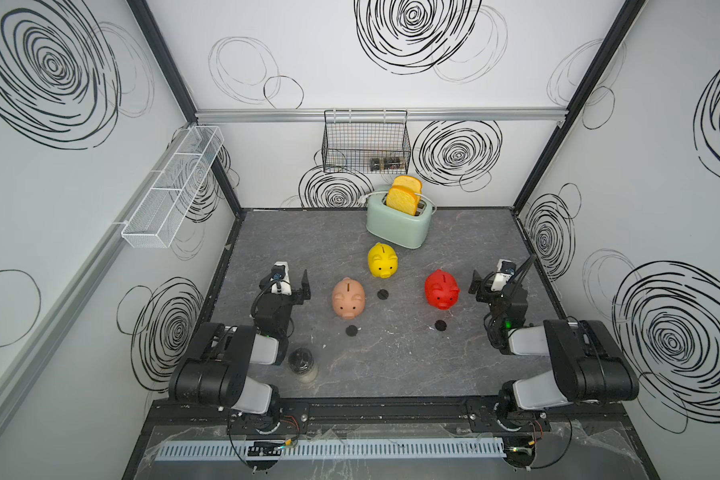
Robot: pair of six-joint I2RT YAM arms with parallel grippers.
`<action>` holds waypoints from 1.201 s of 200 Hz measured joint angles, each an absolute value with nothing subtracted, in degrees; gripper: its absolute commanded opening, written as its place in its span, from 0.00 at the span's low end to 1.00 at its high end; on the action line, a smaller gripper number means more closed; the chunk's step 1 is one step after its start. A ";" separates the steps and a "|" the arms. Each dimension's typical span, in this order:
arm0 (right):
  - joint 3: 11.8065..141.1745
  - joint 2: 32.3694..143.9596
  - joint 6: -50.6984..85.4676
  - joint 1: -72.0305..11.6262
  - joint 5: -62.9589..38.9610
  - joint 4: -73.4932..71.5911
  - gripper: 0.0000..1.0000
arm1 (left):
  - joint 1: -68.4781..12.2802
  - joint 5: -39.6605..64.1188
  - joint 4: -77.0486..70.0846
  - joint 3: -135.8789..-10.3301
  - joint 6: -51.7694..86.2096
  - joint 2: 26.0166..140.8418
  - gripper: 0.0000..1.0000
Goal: Close piggy banks
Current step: Move the piggy bank to the center of the board.
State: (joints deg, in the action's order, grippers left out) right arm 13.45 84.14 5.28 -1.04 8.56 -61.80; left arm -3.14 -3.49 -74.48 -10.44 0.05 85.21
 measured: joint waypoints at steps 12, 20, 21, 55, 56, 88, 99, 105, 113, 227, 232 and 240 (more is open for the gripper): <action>13.47 84.14 5.28 -1.04 8.56 -61.80 0.98 | -2.98 -3.40 -74.48 -10.44 0.05 85.21 0.96; 13.47 84.14 5.28 -1.04 8.56 -61.80 0.98 | -2.96 -3.27 -74.48 -10.44 0.05 85.21 0.96; 13.47 84.14 5.28 -1.04 8.56 -61.80 0.98 | -2.96 -3.27 -74.48 -10.44 0.05 85.21 0.96; 13.47 84.14 5.28 -1.04 8.56 -61.80 0.98 | -2.94 -3.18 -74.48 -10.44 0.03 85.21 0.96; 13.47 84.14 5.28 -1.04 8.56 -61.80 0.98 | -2.94 -3.18 -74.48 -10.44 0.05 85.21 0.96; 13.45 84.14 5.28 -1.04 8.43 -61.80 0.98 | -2.94 -3.03 -74.48 -10.44 0.05 85.21 0.96; 13.47 84.14 5.28 -0.97 8.29 -61.78 0.98 | -2.94 -3.03 -74.48 -10.44 0.05 85.21 0.96; 13.47 84.14 5.28 -0.97 8.23 -61.80 0.98 | -2.94 -3.03 -74.48 -10.44 0.05 85.21 0.96; 13.47 84.14 5.28 -0.97 8.14 -61.78 0.98 | -2.94 -3.03 -74.48 -10.44 0.05 85.21 0.96; 17.12 72.90 4.62 -2.35 8.71 -51.83 0.98 | -14.87 -19.94 -76.16 -6.04 -5.85 72.90 0.96; 17.19 71.24 4.89 -2.42 8.75 -51.44 0.98 | -15.44 -20.18 -76.23 -6.22 -6.33 71.44 0.96; 17.21 68.71 5.65 -2.50 8.73 -50.83 0.98 | -16.27 -20.69 -76.58 -6.17 -6.76 69.17 0.96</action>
State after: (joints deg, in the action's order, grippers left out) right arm 17.21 68.71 5.65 -2.50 8.73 -50.83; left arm -16.27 -20.69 -76.58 -6.17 -6.76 69.17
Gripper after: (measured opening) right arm 0.977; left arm 0.960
